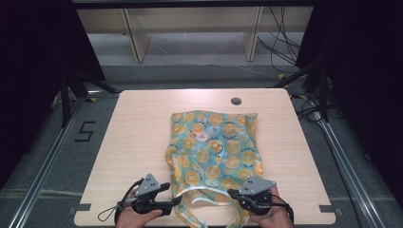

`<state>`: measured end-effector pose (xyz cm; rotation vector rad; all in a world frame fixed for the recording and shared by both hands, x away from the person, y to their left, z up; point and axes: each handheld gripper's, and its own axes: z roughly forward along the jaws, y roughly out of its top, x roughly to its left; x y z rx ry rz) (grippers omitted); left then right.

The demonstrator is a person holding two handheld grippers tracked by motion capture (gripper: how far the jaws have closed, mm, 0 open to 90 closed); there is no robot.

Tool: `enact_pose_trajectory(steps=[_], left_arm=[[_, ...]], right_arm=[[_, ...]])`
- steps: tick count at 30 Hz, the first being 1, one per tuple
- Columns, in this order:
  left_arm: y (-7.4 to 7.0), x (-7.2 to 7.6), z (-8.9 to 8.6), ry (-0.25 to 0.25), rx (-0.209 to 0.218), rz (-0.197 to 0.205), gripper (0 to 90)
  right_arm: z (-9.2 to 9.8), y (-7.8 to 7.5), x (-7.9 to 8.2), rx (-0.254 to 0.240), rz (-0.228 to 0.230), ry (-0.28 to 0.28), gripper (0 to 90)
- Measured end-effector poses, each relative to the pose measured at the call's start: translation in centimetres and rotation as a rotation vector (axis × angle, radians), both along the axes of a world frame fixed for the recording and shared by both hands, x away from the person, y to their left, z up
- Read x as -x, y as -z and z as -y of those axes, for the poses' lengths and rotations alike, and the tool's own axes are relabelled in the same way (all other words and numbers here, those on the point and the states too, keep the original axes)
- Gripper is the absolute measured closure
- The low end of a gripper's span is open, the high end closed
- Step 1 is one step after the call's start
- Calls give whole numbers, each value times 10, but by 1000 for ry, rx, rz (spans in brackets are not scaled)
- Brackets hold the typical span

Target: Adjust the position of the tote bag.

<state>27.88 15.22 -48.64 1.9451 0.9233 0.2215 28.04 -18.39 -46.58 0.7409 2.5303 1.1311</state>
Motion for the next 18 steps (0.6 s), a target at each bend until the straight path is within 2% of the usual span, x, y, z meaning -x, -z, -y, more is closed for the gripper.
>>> enact_pose_trajectory(steps=[1,2,3,6,8,10,13,15,16,17,18], left_arm=[[-1,0,0,1,-7,3,346],[-1,0,0,4,-5,3,347],[-3,1,0,-1,1,-1,346],[-6,1,0,-12,8,15,347],[-5,1,-2,-10,15,20,348],[-5,1,-2,-13,18,22,348],[-6,2,-2,-12,1,20,364],[-5,2,-2,-9,-14,32,400],[-4,2,-2,-1,-21,28,448],[-3,1,-2,17,-15,32,448],[-2,1,-3,31,-20,34,486]], right_arm=[[0,0,-1,-8,15,-7,900],[1,-2,0,-18,-2,7,900],[2,-4,-2,-38,4,7,900],[3,-7,-3,-39,7,8,900],[5,-11,-7,-50,26,14,900],[6,-12,-7,-56,21,13,900],[8,-17,-10,-75,23,18,900],[8,-18,-11,-80,32,9,900],[7,-18,-11,-79,29,5,900],[7,-18,-11,-79,29,5,900],[7,-17,-11,-82,25,1,900]])
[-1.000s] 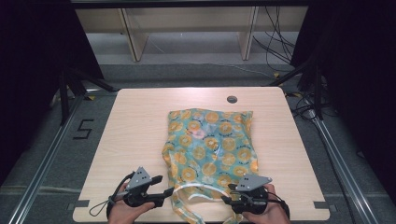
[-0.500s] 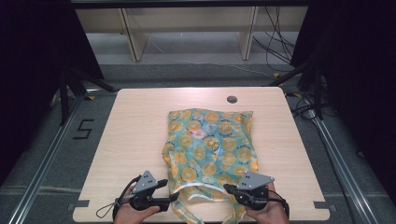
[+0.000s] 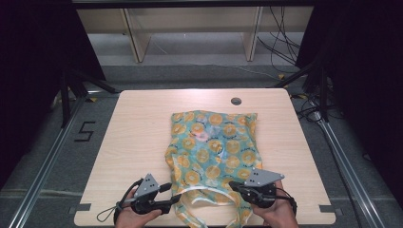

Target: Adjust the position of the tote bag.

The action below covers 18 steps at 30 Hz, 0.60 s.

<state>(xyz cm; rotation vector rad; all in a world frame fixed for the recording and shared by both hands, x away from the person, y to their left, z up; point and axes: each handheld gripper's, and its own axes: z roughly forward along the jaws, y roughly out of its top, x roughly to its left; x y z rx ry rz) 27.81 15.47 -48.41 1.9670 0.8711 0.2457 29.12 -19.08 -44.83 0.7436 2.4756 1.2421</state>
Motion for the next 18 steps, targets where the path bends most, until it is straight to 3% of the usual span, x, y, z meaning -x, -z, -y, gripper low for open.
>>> enact_pose_trajectory(steps=[3,4,6,7,9,10,15,18], left_arm=[[3,0,3,45,6,-9,634],[2,0,4,60,0,9,773],[1,-1,4,60,-10,26,826],[-4,-2,5,65,-2,40,887],[-7,-4,6,69,9,48,891],[-15,-7,6,60,20,64,892],[-31,-22,7,60,19,109,892],[-38,-35,7,43,50,104,892]], right_arm=[[-2,2,1,-11,-17,-2,859],[-4,3,1,-9,-39,-1,774],[-5,4,2,5,-36,-2,742],[-7,5,4,26,-60,10,673],[-8,5,5,25,-51,-17,640],[-7,5,6,16,-46,-22,615],[4,-4,15,-13,-55,-24,563],[16,-8,20,-15,-45,-14,529]])
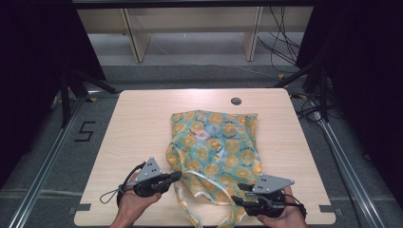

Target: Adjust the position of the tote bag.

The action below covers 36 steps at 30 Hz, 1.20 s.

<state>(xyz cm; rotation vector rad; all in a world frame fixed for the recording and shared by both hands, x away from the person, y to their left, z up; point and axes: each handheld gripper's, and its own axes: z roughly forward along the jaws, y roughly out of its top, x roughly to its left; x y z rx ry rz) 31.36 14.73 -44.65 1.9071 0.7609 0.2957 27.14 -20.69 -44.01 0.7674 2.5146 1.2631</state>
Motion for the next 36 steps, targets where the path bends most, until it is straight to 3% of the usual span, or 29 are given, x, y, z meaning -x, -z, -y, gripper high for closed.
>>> enact_pose_trajectory(steps=[1,3,8,9,13,17,21,24,26,29,32,34,36], left_arm=[[-2,-5,-1,1,1,5,893],[-5,-12,-2,-7,2,7,893],[-10,-24,-4,-25,24,-4,892],[-11,-29,-5,-30,46,-9,892],[-14,-37,-5,-39,56,-21,892],[-15,-50,-3,-45,87,-45,892],[-20,-58,-2,-57,112,-53,892],[-26,-60,0,-63,142,-50,892],[-30,-61,2,-43,139,-31,892],[-35,-61,4,-34,135,-20,892],[-37,-61,7,-28,143,-18,892],[-38,-61,7,-27,145,-14,892],[-39,-62,6,-28,141,-12,892]], right_arm=[[4,-1,1,8,-17,4,522],[9,0,4,33,-5,18,492],[18,1,11,40,7,-27,442],[19,2,15,39,9,-39,425],[16,8,21,49,6,-56,404],[8,13,19,51,42,-72,361],[2,17,9,63,66,-19,352],[-3,21,-9,24,24,33,321],[-10,19,-18,5,2,44,313],[-21,13,-29,-16,8,54,304],[-31,11,-38,-32,-15,66,390],[-33,11,-44,-19,-24,51,611],[-31,10,-49,-8,-22,62,751]])
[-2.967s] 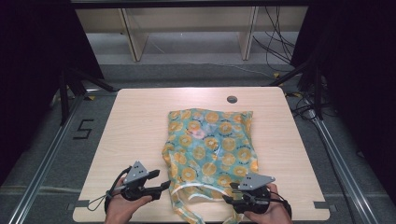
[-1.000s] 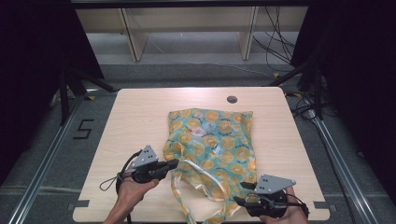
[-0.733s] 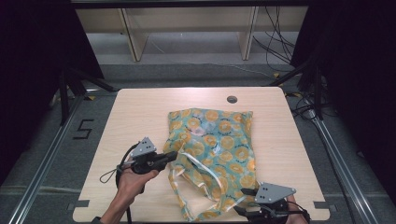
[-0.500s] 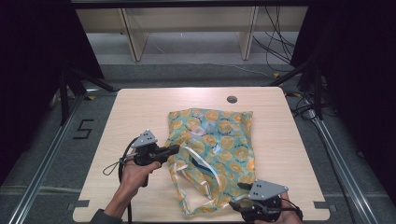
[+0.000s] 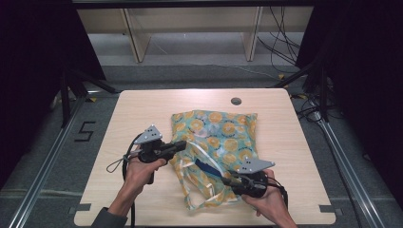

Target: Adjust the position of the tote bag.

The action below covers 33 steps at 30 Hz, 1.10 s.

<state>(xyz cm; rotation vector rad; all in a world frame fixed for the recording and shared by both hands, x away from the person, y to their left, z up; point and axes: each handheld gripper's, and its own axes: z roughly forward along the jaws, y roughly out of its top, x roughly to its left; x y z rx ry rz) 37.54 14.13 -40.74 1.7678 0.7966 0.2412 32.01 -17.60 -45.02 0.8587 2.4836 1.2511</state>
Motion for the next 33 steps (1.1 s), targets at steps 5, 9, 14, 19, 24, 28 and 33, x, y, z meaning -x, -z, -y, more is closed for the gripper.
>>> enact_pose_trajectory(steps=[5,9,14,19,24,28,33], left_arm=[[-5,-3,1,-12,39,-4,892],[-20,-15,6,-27,63,29,892],[-28,-48,11,-72,66,0,892],[-8,-81,20,-130,12,-56,892],[24,-106,26,-171,-4,-138,888],[44,-113,32,-166,-28,-170,882],[49,-107,28,-174,3,-185,734]], right_arm=[[13,-20,-18,-31,38,34,896],[20,-39,-38,-35,94,67,899],[27,-66,-91,-20,129,212,900],[24,-61,-136,74,168,248,900],[15,-23,-173,141,79,305,900],[15,-8,-182,153,53,314,900],[19,-8,-182,132,40,317,898]])
